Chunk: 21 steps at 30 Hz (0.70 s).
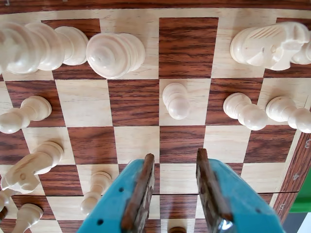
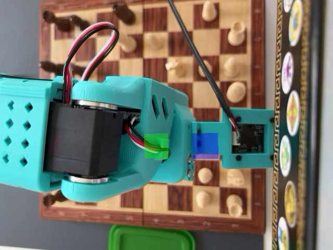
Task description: Play chess
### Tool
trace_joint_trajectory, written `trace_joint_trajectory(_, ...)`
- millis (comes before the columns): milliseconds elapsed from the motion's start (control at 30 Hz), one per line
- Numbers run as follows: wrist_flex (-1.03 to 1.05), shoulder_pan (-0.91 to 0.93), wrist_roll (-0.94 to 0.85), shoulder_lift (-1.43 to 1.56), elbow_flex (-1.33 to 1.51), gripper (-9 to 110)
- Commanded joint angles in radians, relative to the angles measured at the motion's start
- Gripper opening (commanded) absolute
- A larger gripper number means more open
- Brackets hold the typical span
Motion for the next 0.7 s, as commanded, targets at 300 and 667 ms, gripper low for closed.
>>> trace_joint_trajectory(300, -0.005, 0.014, -0.005, -0.011, -0.051, 16)
trace_joint_trajectory(667, -0.006, 0.014, -0.003, -0.012, -0.041, 16)
